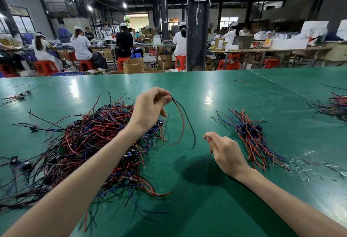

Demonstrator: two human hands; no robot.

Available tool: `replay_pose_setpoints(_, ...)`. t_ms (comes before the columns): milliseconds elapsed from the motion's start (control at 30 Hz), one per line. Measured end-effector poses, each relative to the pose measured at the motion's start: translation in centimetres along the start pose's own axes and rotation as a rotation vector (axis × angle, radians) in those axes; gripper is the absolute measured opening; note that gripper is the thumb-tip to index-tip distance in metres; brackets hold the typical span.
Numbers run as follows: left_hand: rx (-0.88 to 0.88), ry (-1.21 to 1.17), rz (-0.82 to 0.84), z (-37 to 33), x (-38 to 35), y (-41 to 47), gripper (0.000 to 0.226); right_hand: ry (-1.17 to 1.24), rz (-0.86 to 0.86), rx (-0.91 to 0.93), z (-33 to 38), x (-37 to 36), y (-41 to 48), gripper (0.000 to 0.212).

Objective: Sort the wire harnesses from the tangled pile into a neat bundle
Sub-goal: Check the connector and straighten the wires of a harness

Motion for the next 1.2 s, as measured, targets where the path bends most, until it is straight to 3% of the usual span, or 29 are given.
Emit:
replay_pose_setpoints(300, 0.192, -0.043, 0.04, 3.8, -1.0, 0.0, 0.012, 0.006, 0.014, -0.01, -0.1, -0.1, 0.0, 0.017)
replay_pose_setpoints(367, 0.335, -0.115, -0.062, 6.4, 1.3, 1.5, 0.019, 0.005, 0.014, -0.013, -0.2, -0.2, 0.1, 0.017)
replay_pose_setpoints(433, 0.528, -0.337, -0.234, 9.6, 4.1, 2.6, 0.029, 0.008, 0.012, -0.018, -0.2, -0.2, 0.0, 0.016)
replay_pose_setpoints(533, 0.74, -0.419, -0.24, 13.5, 6.2, 3.7, 0.044, 0.006, 0.018, -0.021, -0.3, -0.2, 0.0, 0.016)
replay_pose_setpoints(667, 0.683, -0.073, 0.023, 15.3, 5.7, 4.8, 0.059, 0.004, 0.032, -0.011, -0.4, -0.5, 0.1, 0.016)
replay_pose_setpoints(767, 0.545, 0.468, 0.183, 15.8, 5.7, 4.4, 0.034, -0.011, 0.057, 0.004, -0.4, -1.0, 0.2, 0.016)
replay_pose_setpoints(867, 0.537, 0.768, 0.312, 16.9, 5.6, 3.5, 0.038, -0.016, 0.052, 0.008, -0.4, -0.9, 0.2, 0.014)
replay_pose_setpoints(967, 0.471, 0.872, 0.31, 16.6, 5.6, 4.0, 0.039, -0.009, 0.052, 0.012, -0.3, -0.9, 0.1, 0.014)
replay_pose_setpoints(1033, 0.429, 0.922, 0.3, 16.3, 5.6, 4.3, 0.028, -0.009, 0.056, 0.013, -0.5, -1.0, 0.2, 0.015)
replay_pose_setpoints(1200, 0.362, 0.846, 0.081, 14.6, 6.8, 5.0, 0.02, -0.003, 0.062, 0.016, -0.6, -1.2, 0.2, 0.016)
Point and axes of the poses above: each hand's wrist, its own y-axis towards the middle knuckle, its own x-axis out of the back of the hand, z = x × y, the point moved 9 cm from there along y, towards the middle knuckle, and after that the axes turned 3 degrees about z, right-handed, at the moved point
